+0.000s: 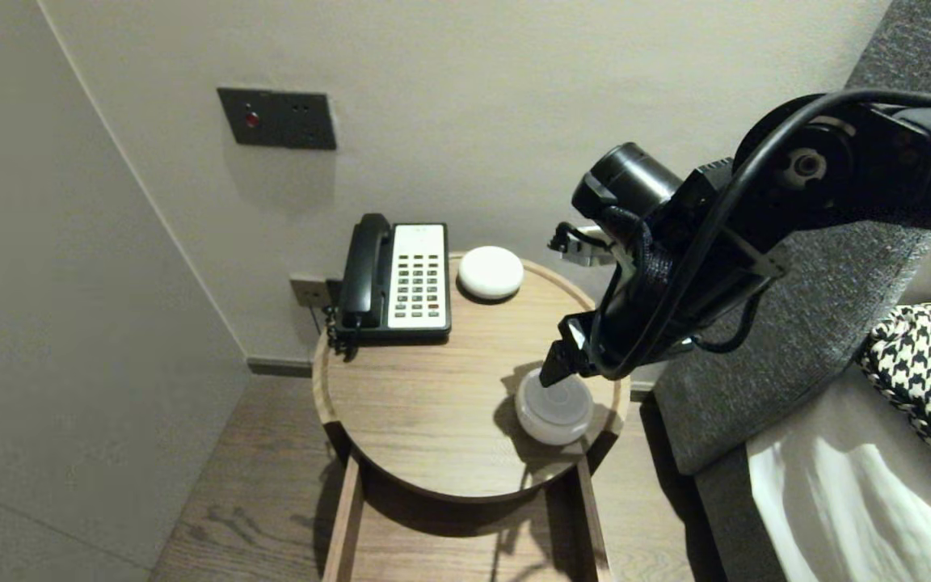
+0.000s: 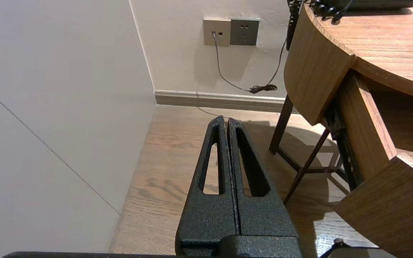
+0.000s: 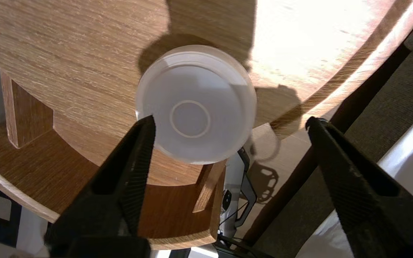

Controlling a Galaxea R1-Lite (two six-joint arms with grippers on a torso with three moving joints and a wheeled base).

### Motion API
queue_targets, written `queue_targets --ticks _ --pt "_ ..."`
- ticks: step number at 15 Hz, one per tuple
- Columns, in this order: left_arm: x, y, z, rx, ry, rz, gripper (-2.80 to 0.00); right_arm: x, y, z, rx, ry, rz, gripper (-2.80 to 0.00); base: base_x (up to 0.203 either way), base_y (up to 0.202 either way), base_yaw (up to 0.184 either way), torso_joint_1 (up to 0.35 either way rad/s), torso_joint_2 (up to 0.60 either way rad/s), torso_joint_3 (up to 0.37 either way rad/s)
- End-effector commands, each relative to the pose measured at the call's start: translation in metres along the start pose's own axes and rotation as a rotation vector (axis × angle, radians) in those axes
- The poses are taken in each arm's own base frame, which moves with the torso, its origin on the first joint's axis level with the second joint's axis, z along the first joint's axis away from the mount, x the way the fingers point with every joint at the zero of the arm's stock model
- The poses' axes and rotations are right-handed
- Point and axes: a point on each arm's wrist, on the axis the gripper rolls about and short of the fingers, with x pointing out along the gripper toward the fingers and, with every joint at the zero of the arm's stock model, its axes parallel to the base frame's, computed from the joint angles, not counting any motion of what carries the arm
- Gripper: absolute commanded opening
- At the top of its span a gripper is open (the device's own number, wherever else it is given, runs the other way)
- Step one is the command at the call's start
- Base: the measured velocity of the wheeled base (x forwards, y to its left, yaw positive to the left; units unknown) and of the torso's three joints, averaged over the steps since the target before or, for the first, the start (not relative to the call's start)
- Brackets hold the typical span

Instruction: Put the remote controls on the table in the drawer one by one

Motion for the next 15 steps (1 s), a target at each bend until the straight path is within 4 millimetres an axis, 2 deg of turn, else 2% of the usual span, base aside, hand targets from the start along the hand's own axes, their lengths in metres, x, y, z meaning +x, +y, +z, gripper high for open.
queue_targets --ticks 1,7,15 --pt "0.000 0.000 0.000 0.000 -0.001 0.001 -2.80 0.011 0.001 -0.002 -0.004 0.036 -0.006 0.00 0.000 0.000 0.000 0.000 0.00 0.000" --pt "0.000 0.000 0.000 0.000 0.000 0.001 -2.80 0.017 0.002 -0.003 -0.007 0.059 0.009 0.00 0.000 0.000 0.000 0.000 0.00 0.000" --pt "0.000 0.000 0.000 0.000 -0.001 0.001 -2.80 0.018 0.018 -0.009 -0.049 0.079 0.040 0.00 0.000 0.000 0.000 0.000 0.00 0.000"
